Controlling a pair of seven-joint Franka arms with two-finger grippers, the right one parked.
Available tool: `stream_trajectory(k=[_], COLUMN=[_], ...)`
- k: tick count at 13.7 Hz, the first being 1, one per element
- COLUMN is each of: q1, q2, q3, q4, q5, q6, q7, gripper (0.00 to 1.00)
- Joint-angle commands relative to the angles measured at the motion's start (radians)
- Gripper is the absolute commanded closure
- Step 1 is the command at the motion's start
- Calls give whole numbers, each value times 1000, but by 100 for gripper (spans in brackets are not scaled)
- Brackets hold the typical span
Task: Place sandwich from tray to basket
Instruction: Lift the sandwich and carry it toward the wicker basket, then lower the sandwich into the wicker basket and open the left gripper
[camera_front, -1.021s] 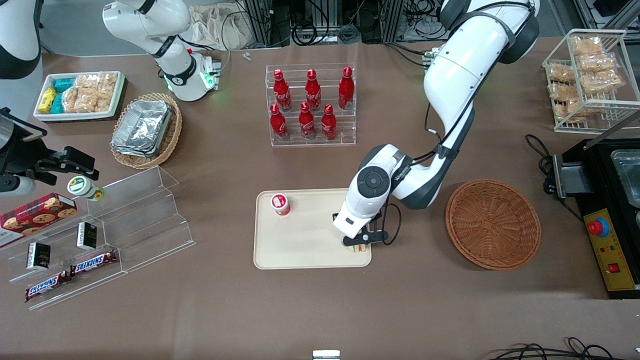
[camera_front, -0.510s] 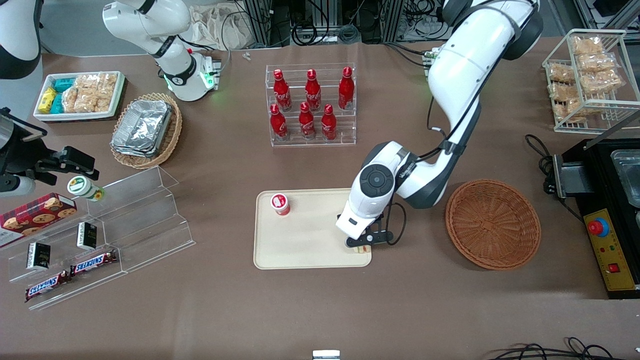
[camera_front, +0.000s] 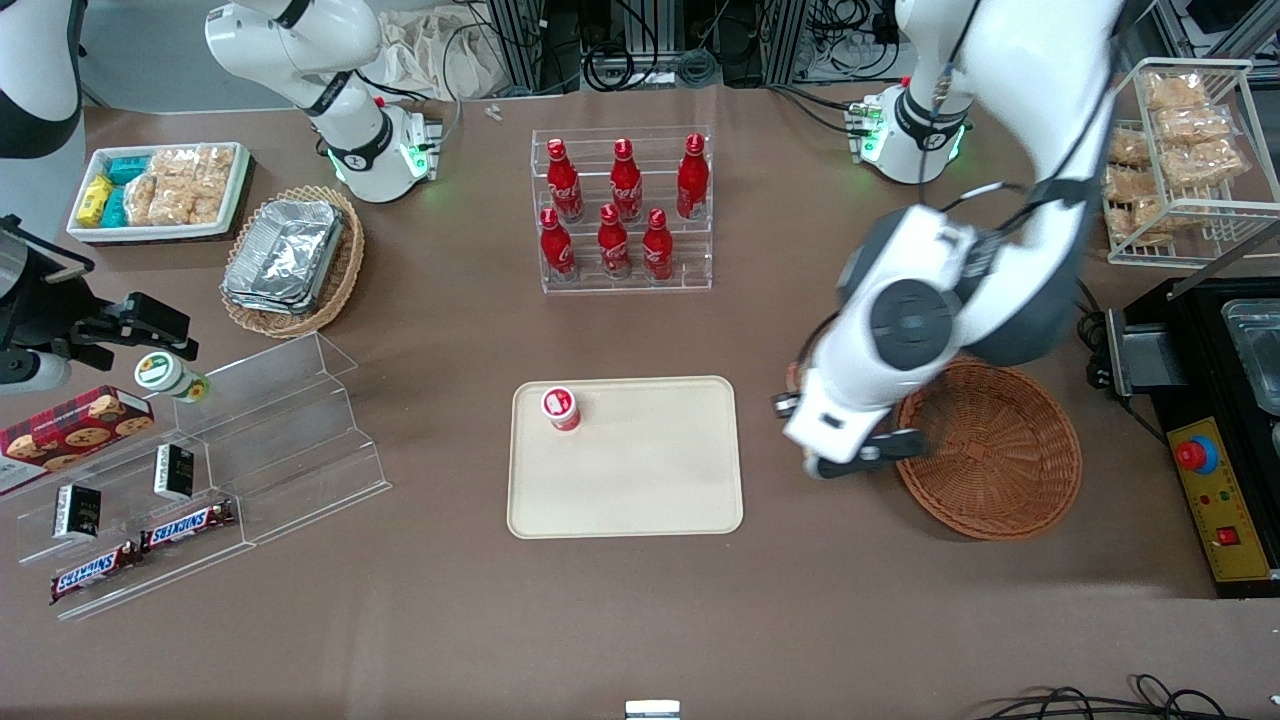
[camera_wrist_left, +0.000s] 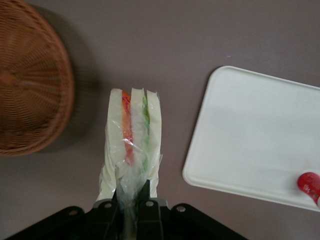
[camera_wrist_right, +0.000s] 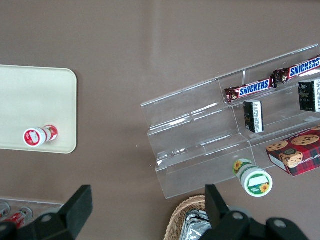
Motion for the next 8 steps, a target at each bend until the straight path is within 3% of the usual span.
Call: stream_trajectory(k=[1,8], q1=[76,257], q2=[-62,-61], q3=[-5,1], q4=[-32,-125], q5=[-20,-17], q6=[-70,-15], q7=[59,6], gripper=[96,95])
